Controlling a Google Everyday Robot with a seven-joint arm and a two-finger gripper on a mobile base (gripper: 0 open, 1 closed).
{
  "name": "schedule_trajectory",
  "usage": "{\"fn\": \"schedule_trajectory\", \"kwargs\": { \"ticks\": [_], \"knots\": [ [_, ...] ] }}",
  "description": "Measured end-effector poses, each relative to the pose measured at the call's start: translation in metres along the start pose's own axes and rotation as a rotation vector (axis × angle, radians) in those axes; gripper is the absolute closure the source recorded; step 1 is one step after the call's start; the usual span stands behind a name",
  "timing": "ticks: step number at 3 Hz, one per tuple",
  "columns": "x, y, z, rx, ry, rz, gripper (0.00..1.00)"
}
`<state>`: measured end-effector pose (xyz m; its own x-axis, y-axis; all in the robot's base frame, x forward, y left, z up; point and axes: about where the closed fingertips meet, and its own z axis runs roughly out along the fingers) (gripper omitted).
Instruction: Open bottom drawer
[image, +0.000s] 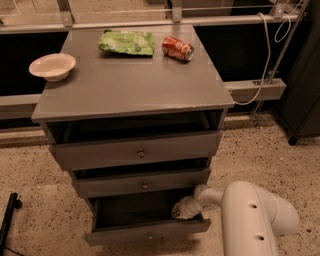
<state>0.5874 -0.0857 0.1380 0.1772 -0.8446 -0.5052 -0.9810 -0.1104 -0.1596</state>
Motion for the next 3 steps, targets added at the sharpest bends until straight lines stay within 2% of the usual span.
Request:
{"fn": "schedule_trajectory", "kwargs": {
  "ticks": [1,2,3],
  "knots": [
    [-0.006,0.022,0.004,-0.085,-0.039,-0.008,1.00],
    [-0.028,0.070,-0.005,-0.207,-0.112,-0.006,1.00],
    [-0.041,0.103,-0.011,-0.284,-0.155,0.015,1.00]
  ]
}}
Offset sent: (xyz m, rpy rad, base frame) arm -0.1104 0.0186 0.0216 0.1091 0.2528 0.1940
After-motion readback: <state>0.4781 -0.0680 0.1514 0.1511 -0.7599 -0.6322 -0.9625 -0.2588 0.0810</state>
